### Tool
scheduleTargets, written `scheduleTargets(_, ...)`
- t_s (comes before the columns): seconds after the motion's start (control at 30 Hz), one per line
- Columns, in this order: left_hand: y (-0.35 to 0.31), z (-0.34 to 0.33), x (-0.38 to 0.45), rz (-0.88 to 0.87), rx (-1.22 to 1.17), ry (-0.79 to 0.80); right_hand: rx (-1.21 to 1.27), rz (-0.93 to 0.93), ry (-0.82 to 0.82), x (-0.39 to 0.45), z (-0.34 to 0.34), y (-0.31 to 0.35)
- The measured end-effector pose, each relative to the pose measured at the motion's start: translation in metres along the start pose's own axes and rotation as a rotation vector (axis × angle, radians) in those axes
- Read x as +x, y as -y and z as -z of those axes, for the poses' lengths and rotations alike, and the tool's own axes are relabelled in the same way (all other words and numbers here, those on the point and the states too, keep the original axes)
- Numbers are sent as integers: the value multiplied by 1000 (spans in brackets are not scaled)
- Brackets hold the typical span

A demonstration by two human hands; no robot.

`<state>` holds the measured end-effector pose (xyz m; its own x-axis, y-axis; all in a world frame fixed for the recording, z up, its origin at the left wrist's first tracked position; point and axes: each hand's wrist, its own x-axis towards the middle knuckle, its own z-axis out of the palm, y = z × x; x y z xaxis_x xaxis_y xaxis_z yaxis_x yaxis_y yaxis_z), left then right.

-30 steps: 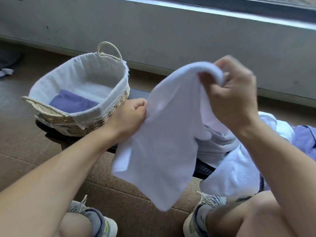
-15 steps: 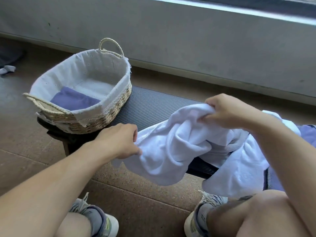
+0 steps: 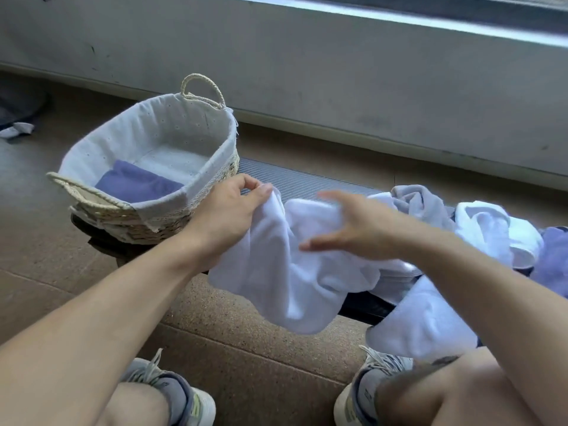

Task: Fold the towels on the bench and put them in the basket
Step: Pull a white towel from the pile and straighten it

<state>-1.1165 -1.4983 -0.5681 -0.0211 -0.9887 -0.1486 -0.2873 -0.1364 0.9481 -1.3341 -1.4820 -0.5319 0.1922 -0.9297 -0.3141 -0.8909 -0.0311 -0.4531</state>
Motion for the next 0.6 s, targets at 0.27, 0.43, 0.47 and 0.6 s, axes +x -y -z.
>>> scheduleTargets(0.27, -4, -1, -8, -109, -73, 290, -2, 86, -172, 20, -18, 13)
scheduleTargets(0.43, -2, 1, -8, -57, 162, 55, 185, 1, -423, 21, -2, 3)
scheduleTargets(0.47, -3, -1, -9, -28, 114, 64, 218, -6, -442, 21, 0, 2)
scheduleTargets(0.6, -8, -9, -12, -21, -77, 79, 433, 62, -292, 17, -7, 4)
